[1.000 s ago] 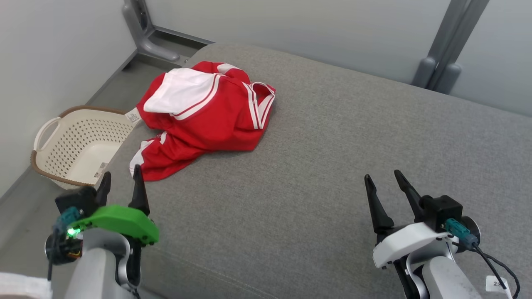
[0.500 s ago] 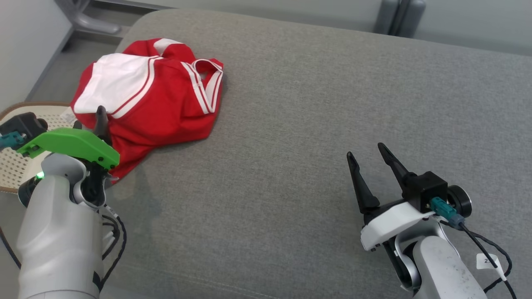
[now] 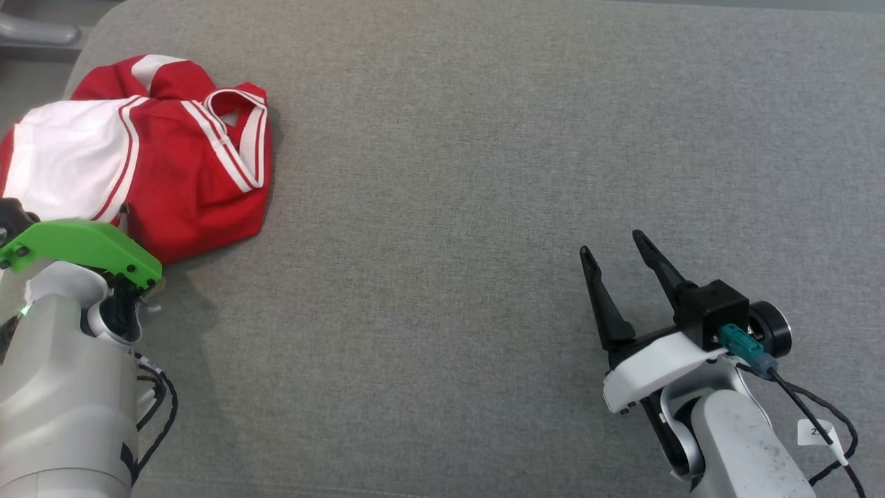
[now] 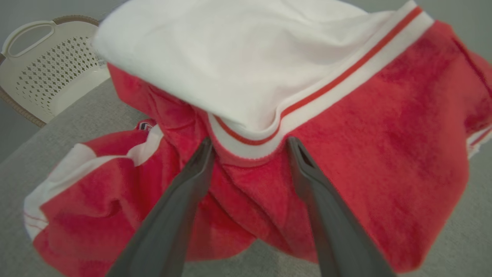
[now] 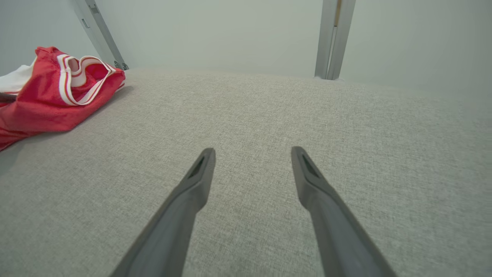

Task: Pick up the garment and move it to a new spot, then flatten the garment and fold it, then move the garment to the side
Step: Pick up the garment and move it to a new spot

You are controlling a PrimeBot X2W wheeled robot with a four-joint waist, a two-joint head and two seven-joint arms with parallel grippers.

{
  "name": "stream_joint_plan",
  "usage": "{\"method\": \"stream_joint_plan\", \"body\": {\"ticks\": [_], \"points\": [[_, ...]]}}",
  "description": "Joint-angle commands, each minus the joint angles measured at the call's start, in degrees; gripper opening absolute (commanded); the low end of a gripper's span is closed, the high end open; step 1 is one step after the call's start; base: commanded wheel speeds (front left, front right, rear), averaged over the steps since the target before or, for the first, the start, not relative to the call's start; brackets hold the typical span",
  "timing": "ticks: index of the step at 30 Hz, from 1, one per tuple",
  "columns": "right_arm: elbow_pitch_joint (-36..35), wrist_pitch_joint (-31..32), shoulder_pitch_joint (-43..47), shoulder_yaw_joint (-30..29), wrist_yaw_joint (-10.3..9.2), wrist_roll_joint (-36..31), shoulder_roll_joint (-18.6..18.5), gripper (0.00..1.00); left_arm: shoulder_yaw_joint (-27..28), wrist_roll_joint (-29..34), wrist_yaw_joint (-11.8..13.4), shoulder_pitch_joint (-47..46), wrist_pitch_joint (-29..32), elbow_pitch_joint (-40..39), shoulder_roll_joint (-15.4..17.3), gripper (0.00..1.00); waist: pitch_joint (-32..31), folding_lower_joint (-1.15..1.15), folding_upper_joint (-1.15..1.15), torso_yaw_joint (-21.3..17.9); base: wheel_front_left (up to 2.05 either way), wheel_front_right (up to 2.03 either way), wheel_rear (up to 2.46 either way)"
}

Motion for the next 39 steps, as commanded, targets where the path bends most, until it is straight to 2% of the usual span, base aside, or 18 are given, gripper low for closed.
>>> {"method": "stream_joint_plan", "body": {"ticks": [1, 11, 18, 21, 27, 32, 39], "points": [[-0.15, 0.09, 0.74, -0.11, -0.02, 0.38, -0.2, 1.0, -0.23, 0.34, -0.33, -0.73, -1.05, 0.04, 0.53, 0.0, 0.07, 0.0, 0.0, -0.69, 0.0, 0.0, 0.0], [1.77, -1.23, 1.34, 1.01, -0.02, 2.89, -0.19, 1.0, -2.64, 3.15, -1.92, -4.52, -8.93, -2.0, 2.33, 0.0, -5.52, 0.0, 0.0, -0.78, 0.0, 0.0, 0.0], [4.54, -3.24, 1.48, 1.9, -0.02, 6.25, -0.22, 1.0, -5.79, 4.59, -3.68, -10.89, -8.09, -5.94, 1.88, 0.0, -11.1, 0.0, 0.0, -3.54, 0.0, 0.0, 0.0], [5.78, -4.0, 1.7, 2.1, -0.02, 7.21, -0.19, 1.0, -7.57, 5.52, -4.24, -13.86, -7.51, -8.56, 1.1, 0.0, -13.29, 0.0, 0.0, -5.9, 0.0, 0.0, 0.0], [7.21, -4.65, 1.96, 2.31, -0.02, 8.27, -0.19, 1.0, -11.27, 5.67, -5.49, -17.55, -5.56, -14.79, -3.13, 0.0, -15.87, 0.0, 0.0, -11.59, 0.0, 0.0, 0.0], [7.82, -4.94, 1.86, 2.52, -0.02, 8.75, -0.19, 1.0, -13.26, 5.94, -5.42, -18.5, -5.49, -19.71, -5.49, 0.0, -16.26, 0.0, 0.0, -17.33, 0.0, 0.0, 0.0], [7.7, -5.13, 1.38, 1.81, -0.02, 8.7, -0.18, 1.0, -15.81, 6.31, -4.81, -18.07, -4.12, -25.11, -7.02, 0.0, -15.22, 0.0, 0.0, -24.02, 0.0, 0.0, 0.0]]}}
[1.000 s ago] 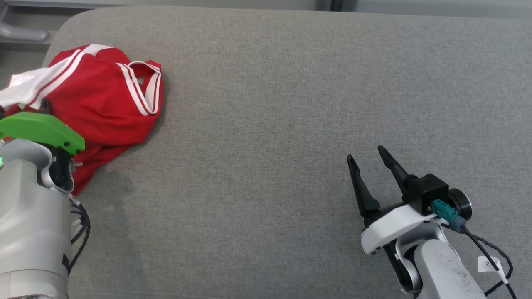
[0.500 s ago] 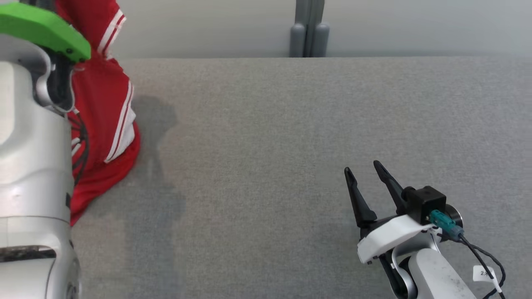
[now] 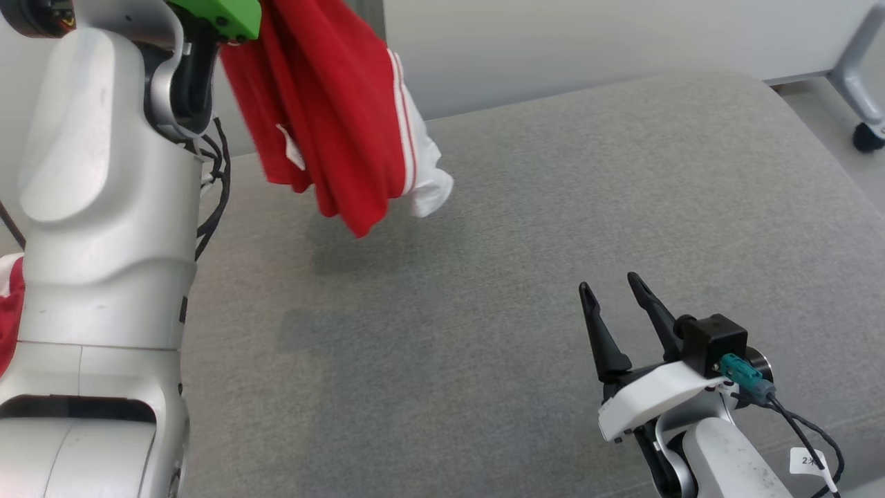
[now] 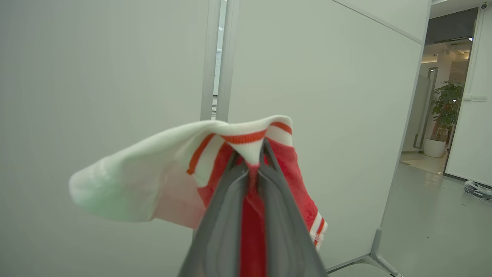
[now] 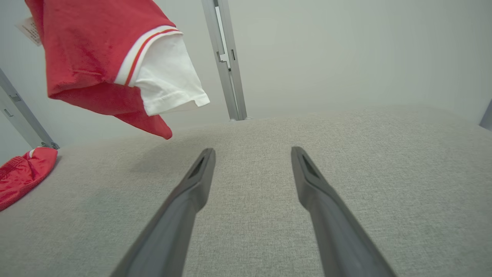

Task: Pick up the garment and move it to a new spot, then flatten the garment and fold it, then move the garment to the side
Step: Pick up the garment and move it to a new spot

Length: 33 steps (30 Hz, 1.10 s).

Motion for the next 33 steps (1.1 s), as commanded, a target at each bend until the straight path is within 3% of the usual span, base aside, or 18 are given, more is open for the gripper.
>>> {"method": "stream_joint_plan", "body": {"ticks": [1, 10, 19, 20, 21, 22, 30, 33], "points": [[-0.21, -0.29, -0.22, 0.0, -0.02, 0.27, -0.14, 1.0, -0.9, 1.12, 0.04, 0.37, 0.38, -0.67, -0.04, 0.0, 0.1, 0.0, 0.0, -5.75, 0.0, 0.0, 0.0], [-0.76, -0.98, -1.11, -0.89, -0.02, 0.78, -0.09, 1.0, -9.58, 5.47, -0.8, 8.29, 2.35, -2.47, -0.34, 0.0, 3.82, 0.0, 0.0, -8.26, 0.0, 0.0, 0.0], [0.08, -1.6, -1.86, -0.71, -0.02, 1.64, -0.11, 1.0, -19.42, 3.27, -1.71, 22.82, 1.2, 3.1, -1.72, 0.0, 5.42, 0.0, 0.0, -7.35, 0.0, 0.0, 0.0], [0.21, -1.61, -1.9, -0.63, -0.02, 1.63, -0.12, 1.0, -20.01, 2.72, -1.76, 24.05, 0.59, 3.65, -1.76, 0.1, 5.34, 0.0, 0.0, -7.15, 0.0, 0.0, 0.0], [0.34, -1.62, -1.84, -0.65, -0.02, 1.64, -0.14, 1.0, -20.56, 1.99, -1.79, 25.38, -0.36, 4.2, -1.83, 0.79, 5.24, 0.0, 0.0, -6.81, 0.0, 0.0, 0.0], [0.45, -1.63, -1.72, -0.81, -0.02, 1.68, -0.14, 1.0, -21.14, 1.49, -1.83, 26.31, -1.06, 4.42, -1.9, 1.0, 5.12, 0.0, 0.0, -6.43, 0.0, 0.0, 0.0], [1.12, -1.83, -0.51, -1.4, -0.02, 1.29, -0.14, 1.0, -22.21, -6.49, -1.97, 34.11, -9.48, 0.08, -1.98, 1.0, 3.01, 0.0, 0.0, -2.86, 0.0, 0.0, 0.0], [1.09, -1.88, 0.13, -2.25, -0.02, 1.01, -0.14, 1.0, -19.89, -7.54, -1.51, 37.35, -12.96, -3.16, 0.19, 1.0, 2.23, 0.0, 0.0, -1.29, 0.0, 0.0, 0.0]]}}
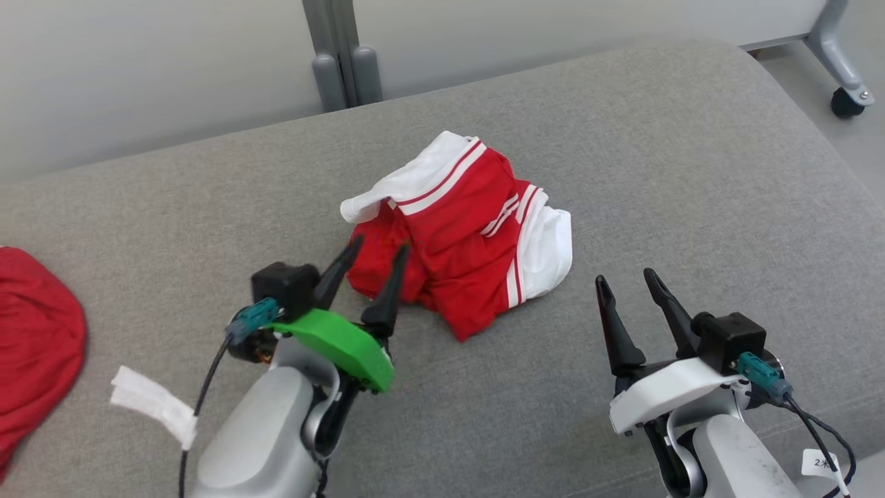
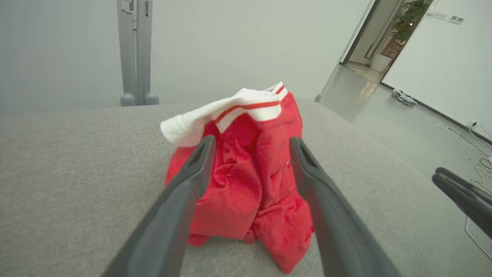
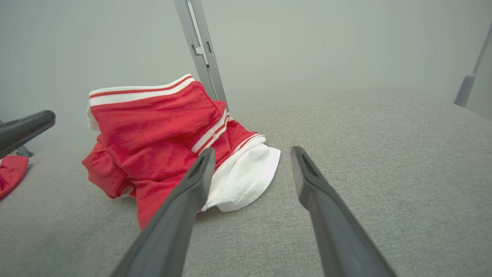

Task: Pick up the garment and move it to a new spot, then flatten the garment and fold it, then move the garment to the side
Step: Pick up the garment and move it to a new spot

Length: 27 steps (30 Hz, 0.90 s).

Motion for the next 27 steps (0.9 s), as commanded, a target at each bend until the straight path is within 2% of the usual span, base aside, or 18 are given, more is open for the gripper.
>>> {"method": "stream_joint_plan", "body": {"ticks": [1, 6, 10, 17, 27], "points": [[0.0, -0.36, 0.81, -0.53, -0.02, -0.37, -0.13, 1.0, 1.45, 0.04, 1.06, 2.27, -0.97, -1.1, 2.01, 1.0, -1.33, 0.0, 0.0, 1.99, 0.0, 0.0, 0.0], [-0.15, -0.38, 1.36, -2.33, -0.02, -0.67, -0.13, 1.0, 7.1, 0.61, 4.8, 8.16, -2.53, -8.21, 5.42, 1.0, -2.0, 0.0, 0.0, 4.55, 0.0, 0.0, 0.0], [-0.38, -0.41, 1.95, -2.82, -0.02, -0.69, -0.14, 1.0, 12.61, 2.48, 6.1, 12.4, -2.63, -15.34, 7.35, 1.0, -2.34, 0.0, 0.0, 6.19, 0.0, 0.0, 0.0], [-0.19, -0.45, 2.43, -4.12, -0.02, -0.15, -0.15, 1.0, 20.76, 7.57, 5.41, 19.82, -2.55, -21.22, 7.48, 1.0, -3.12, 0.0, 0.0, 8.41, 0.0, 0.0, 0.0], [-0.1, -0.36, 3.76, -5.7, -0.02, -1.22, -0.13, 1.0, 24.63, 10.81, 3.66, 26.24, -2.56, -20.88, 4.99, 1.0, -5.31, 0.0, 0.0, 10.9, 0.0, 0.0, 0.0]]}}
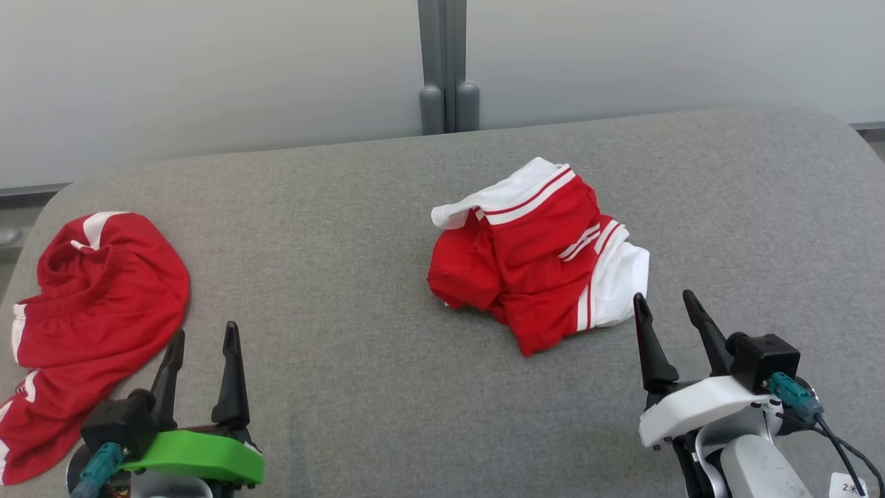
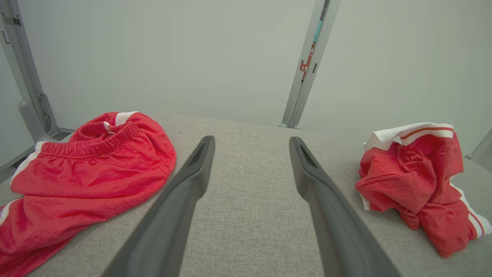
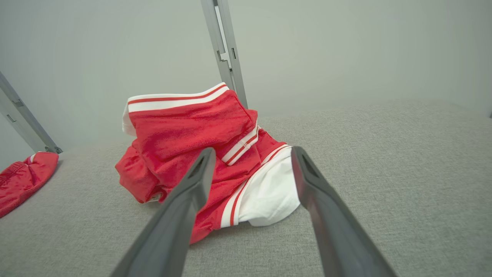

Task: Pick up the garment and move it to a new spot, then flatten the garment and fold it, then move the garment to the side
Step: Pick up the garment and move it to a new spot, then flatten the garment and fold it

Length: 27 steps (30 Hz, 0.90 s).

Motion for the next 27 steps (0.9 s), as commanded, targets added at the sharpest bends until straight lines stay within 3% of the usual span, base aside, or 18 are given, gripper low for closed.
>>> {"method": "stream_joint_plan", "body": {"ticks": [1, 27], "points": [[-0.27, -0.04, 0.55, -0.27, -0.02, -0.53, -0.16, 1.0, 0.23, 0.49, -0.42, 1.02, 0.01, 0.21, -0.48, 1.0, -0.72, 0.0, 0.0, 0.79, 0.0, 0.0, 0.0], [-1.62, 2.02, 1.14, -1.75, -0.02, -0.25, -0.17, 1.0, 3.06, 3.52, -2.76, 0.42, 0.0, 3.31, -2.42, 1.0, -1.41, 0.0, 0.0, 1.39, 0.0, 0.0, 0.0]]}}
